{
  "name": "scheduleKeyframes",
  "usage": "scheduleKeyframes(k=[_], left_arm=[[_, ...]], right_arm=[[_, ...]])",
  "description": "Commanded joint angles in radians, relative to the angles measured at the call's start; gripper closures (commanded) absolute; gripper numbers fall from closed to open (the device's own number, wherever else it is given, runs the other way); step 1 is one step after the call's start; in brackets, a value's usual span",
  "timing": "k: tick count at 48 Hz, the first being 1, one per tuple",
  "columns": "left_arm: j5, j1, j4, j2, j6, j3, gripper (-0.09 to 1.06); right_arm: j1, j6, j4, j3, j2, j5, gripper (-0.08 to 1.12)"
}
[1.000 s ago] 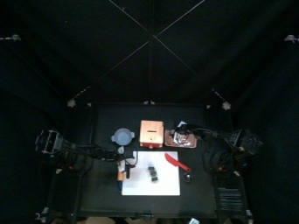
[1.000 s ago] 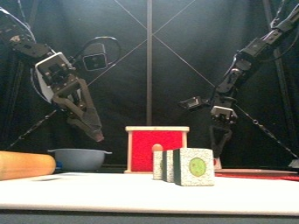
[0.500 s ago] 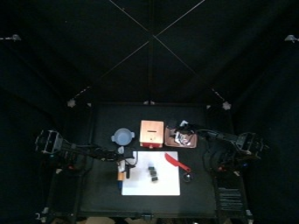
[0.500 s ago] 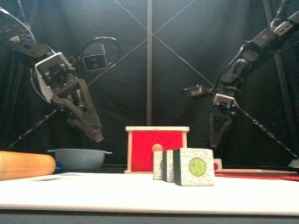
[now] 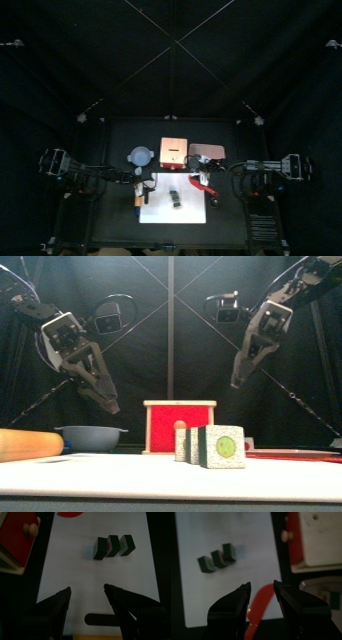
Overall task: Place sushi on board then cut the sushi with the knife then place the pieces on the plate
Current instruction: Place the 4 sushi pieces on the plate
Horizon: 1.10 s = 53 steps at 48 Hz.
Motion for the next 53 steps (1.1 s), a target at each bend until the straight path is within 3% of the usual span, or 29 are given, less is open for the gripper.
scheduleKeyframes(k=[1, 12, 29, 53], left_arm=[[-0.009, 0.006, 0.003, -0.017, 0.000, -0.015, 0.06], [-0.009, 0.006, 0.002, -0.017, 0.000, -0.020, 0.06], [-0.009, 0.005, 0.000, -0.017, -0.002, -0.018, 0.06], [-0.006, 0.005, 0.000, -0.017, 0.000, -0.009, 0.06]], right_arm=[[0.055, -0.003, 0.043, -0.034, 0.023, -0.084, 0.26], [0.143, -0.005, 0.061, -0.075, 0.138, -0.196, 0.26], [0.189, -0.005, 0.092, -0.184, 0.316, -0.215, 0.26], [0.195, -0.003, 0.121, -0.221, 0.416, -0.216, 0.26]])
